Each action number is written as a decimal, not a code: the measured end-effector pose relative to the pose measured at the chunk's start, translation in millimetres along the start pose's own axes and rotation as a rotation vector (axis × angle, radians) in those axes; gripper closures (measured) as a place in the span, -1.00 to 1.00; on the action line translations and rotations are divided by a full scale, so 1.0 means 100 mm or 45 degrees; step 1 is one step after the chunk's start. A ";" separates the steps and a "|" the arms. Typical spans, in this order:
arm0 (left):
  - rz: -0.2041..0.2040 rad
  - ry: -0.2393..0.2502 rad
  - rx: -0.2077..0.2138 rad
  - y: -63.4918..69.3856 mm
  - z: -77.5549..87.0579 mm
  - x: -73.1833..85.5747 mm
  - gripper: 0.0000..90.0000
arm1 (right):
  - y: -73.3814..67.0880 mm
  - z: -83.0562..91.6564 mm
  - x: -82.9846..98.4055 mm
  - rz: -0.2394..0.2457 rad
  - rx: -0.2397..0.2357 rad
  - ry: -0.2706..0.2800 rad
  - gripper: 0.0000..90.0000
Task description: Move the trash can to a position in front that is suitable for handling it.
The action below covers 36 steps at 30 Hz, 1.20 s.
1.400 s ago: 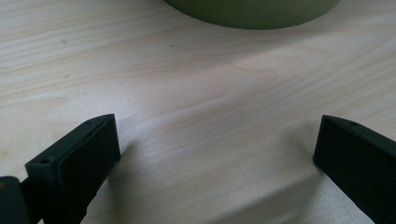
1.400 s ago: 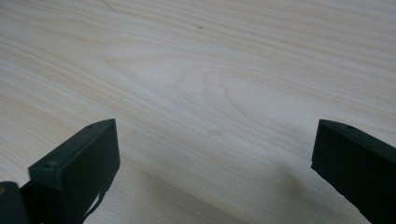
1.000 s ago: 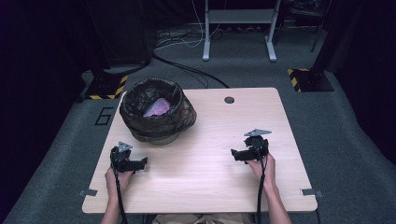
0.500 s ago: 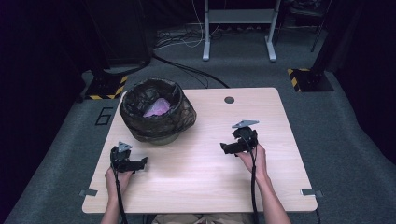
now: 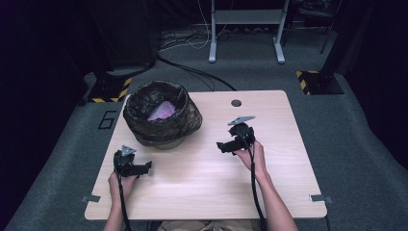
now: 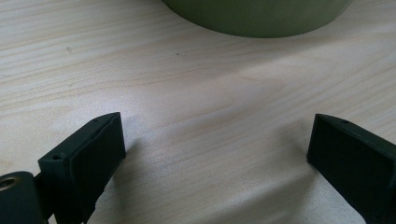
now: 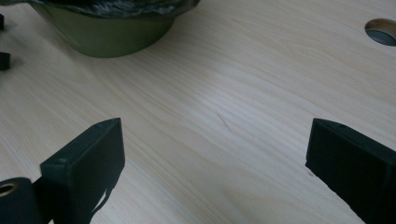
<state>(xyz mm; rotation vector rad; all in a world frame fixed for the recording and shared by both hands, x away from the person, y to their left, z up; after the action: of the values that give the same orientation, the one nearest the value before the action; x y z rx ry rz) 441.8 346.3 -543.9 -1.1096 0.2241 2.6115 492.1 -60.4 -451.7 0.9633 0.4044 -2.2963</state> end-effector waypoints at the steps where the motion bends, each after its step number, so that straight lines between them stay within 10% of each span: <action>1: 0.000 0.000 0.001 0.00 0.00 0.00 -0.91 | -0.02 -0.01 -0.05 0.006 -0.007 0.003 -0.91; 36: 0.006 0.003 -0.011 0.00 0.00 0.00 -0.90 | -0.20 -0.01 -0.81 0.079 -0.106 0.056 -0.74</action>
<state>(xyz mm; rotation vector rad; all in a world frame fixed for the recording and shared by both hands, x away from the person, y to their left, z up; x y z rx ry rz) 441.5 346.4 -543.8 -1.1163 0.2169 2.6179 524.5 -10.6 -393.3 0.9724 0.4782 -2.1887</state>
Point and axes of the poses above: each handheld gripper's, and its own axes: z roughly backward along the jaws, x roughly out of its underside, y roughly to its right, the point moved 2 cm from there along -z, roughly forward along the jaws, and after that the axes turned 2 degrees about z, right-handed, at the moved point
